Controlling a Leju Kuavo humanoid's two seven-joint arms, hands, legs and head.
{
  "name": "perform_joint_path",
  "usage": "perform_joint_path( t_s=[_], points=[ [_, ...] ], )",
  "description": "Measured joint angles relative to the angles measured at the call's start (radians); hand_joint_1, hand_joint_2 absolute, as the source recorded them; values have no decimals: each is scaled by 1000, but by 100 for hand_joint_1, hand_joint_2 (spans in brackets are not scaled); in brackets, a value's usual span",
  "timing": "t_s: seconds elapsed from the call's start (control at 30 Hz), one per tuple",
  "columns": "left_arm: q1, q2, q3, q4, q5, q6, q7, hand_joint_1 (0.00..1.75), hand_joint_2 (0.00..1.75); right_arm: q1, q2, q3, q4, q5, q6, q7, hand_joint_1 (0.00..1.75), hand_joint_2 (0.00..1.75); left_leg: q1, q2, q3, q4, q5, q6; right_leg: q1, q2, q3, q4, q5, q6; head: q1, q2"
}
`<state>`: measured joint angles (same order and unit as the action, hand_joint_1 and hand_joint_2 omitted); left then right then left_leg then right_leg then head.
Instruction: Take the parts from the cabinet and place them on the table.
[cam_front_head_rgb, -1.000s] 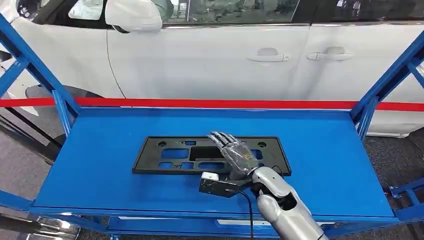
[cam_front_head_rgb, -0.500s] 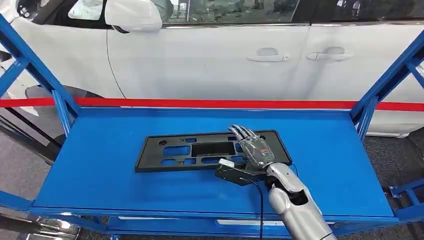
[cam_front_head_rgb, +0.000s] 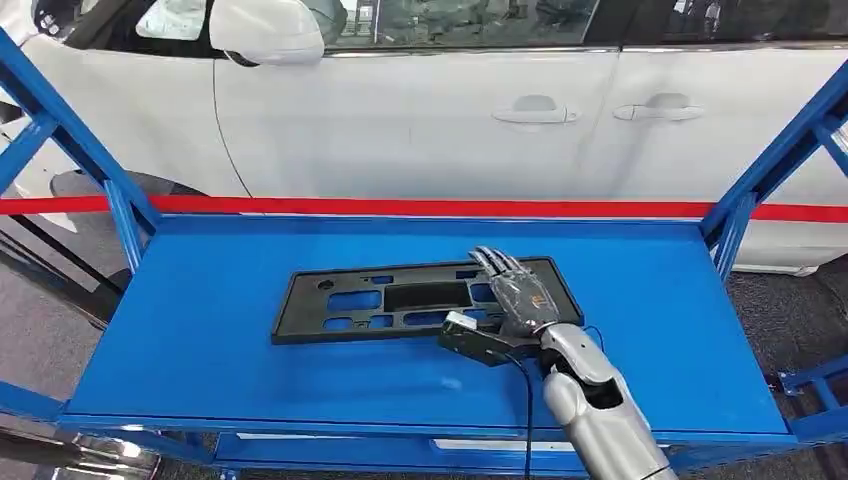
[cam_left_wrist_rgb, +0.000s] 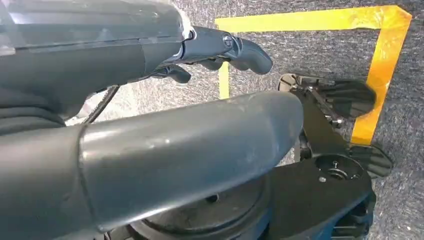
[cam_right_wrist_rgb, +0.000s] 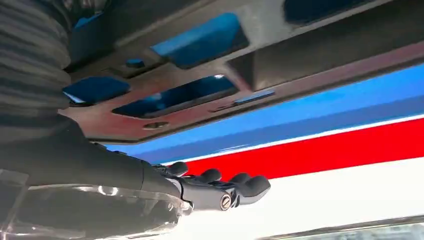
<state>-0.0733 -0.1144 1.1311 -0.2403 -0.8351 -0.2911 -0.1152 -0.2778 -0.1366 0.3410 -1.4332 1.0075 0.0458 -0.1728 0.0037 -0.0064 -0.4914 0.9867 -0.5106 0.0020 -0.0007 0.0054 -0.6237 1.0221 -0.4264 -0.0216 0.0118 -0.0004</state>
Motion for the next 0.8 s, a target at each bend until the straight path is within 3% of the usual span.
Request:
perform_joint_path(
  t_s=[0.1, 0.13, 0.17, 0.8],
  points=[
    [0, 0, 0, 0, -3, -1, -3, 0, 0, 0, 0, -13, 2, 8, -2, 5, 0, 175, 0, 0, 0, 0, 0, 0, 0, 0, 0, 0, 0, 0, 0, 0],
    [0, 0, 0, 0, -5, -3, -10, 0, 0, 3, 0, -32, 6, 11, -5, 5, 141, 175, 0, 0, 0, 0, 0, 0, 0, 0, 0, 0, 0, 0, 0, 0],
    [0, 0, 1, -1, -5, -3, -11, 0, 0, 10, 0, -53, 8, 11, -10, -1, 173, 175, 0, 0, 0, 0, 0, 0, 0, 0, 0, 0, 0, 0, 0, 0],
    [0, -2, 25, -9, 9, -3, -11, 0, 0, 20, 0, -90, 7, 16, -12, -16, 175, 175, 0, 0, 3, 0, 0, 0, 0, 0, 4, 0, 0, 1, 0, 0]
  ],
)
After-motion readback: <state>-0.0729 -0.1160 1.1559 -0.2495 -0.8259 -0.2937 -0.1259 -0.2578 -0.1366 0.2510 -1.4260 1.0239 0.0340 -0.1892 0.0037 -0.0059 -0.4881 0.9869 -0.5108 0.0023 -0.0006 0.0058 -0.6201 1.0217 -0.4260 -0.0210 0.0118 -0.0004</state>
